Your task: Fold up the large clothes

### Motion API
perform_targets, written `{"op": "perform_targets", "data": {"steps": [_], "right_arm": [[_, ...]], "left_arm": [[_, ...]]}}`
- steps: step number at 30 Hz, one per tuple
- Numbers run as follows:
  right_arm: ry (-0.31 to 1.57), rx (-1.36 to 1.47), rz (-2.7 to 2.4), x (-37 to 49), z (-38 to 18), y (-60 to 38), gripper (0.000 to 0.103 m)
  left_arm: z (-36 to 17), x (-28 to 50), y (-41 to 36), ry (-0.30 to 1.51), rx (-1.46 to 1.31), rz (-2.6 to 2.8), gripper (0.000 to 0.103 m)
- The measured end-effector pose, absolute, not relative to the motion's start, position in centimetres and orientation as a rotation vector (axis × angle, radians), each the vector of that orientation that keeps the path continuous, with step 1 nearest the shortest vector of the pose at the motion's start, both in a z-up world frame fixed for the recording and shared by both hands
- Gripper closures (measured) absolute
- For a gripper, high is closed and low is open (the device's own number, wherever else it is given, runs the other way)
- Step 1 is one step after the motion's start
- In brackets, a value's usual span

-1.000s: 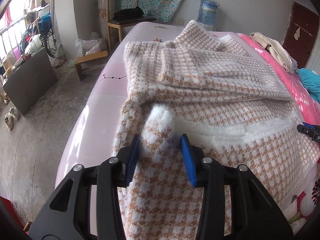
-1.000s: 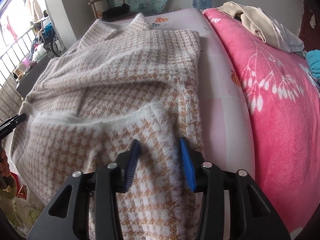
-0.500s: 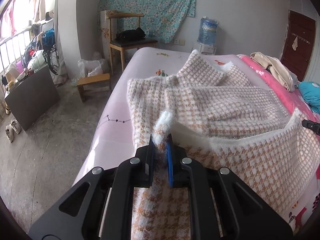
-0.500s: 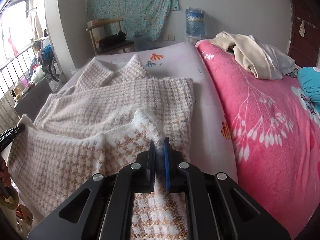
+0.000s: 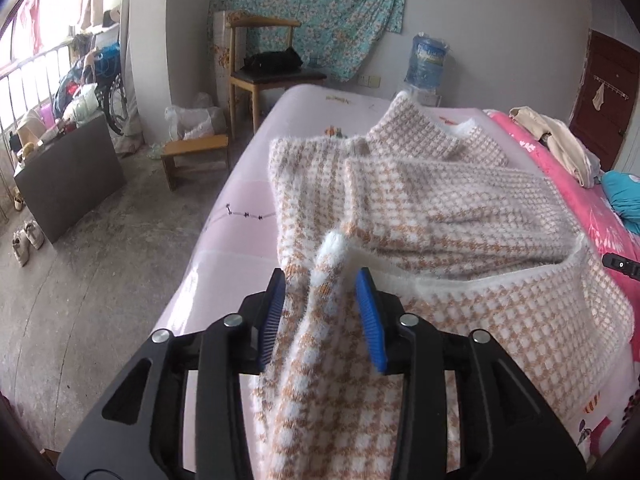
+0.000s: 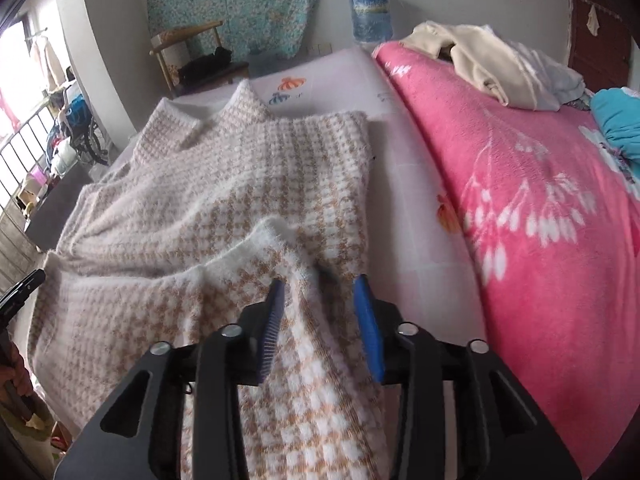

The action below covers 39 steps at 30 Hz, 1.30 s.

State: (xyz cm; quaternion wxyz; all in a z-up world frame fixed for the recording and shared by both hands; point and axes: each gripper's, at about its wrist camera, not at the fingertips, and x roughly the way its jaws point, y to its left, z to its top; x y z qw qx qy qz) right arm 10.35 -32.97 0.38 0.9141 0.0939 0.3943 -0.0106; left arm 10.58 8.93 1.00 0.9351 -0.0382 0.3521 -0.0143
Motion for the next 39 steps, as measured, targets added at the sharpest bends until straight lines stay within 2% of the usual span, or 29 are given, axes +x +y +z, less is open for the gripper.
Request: {"op": "perform_targets", "data": {"steps": [4, 7, 9, 11, 15, 17, 25, 30, 34, 39], "right_arm": [[0.780, 0.193, 0.138, 7.5, 1.8, -29.9, 0.060], [0.822, 0.138, 0.276, 7.0, 0.6, -25.6, 0.060], [0.867, 0.102, 0.346, 7.6, -0.8, -23.1, 0.070], [0.922, 0.078, 0.370, 8.5, -2.9, -21.3, 0.076], [0.951, 0.090, 0.350, 9.0, -2.9, -21.1, 0.077], [0.905, 0.060, 0.339, 8.8, -1.6, -20.7, 0.081], [0.913, 0.078, 0.288, 12.4, -3.1, -19.5, 0.079], [0.845, 0.083, 0.313, 8.4, -0.4, -20.5, 0.079], [0.824, 0.028, 0.369, 3.9, 0.2, -20.2, 0.077], [0.932, -0.049, 0.321, 2.6, -5.0, -18.8, 0.075]], "left_arm": [[2.6, 7.8, 6.5, 0.696, -0.134, -0.222, 0.066], [1.8, 6.7, 2.4, 0.744, -0.126, -0.423, 0.066], [0.1, 6.6, -0.6, 0.804, -0.073, -0.478, 0.066], [-2.0, 7.3, -2.5, 0.857, -0.013, -0.448, 0.064], [-2.5, 8.1, -2.1, 0.870, -0.042, -0.415, 0.064], [-1.5, 8.1, -1.5, 0.830, -0.042, -0.401, 0.065], [-2.3, 11.1, -0.9, 0.869, -0.057, -0.328, 0.064], [0.4, 8.0, 0.8, 0.806, -0.083, -0.382, 0.066], [0.9, 4.3, 0.3, 0.821, -0.053, -0.527, 0.061], [-3.7, 2.7, -2.0, 0.933, 0.085, -0.443, 0.055]]}}
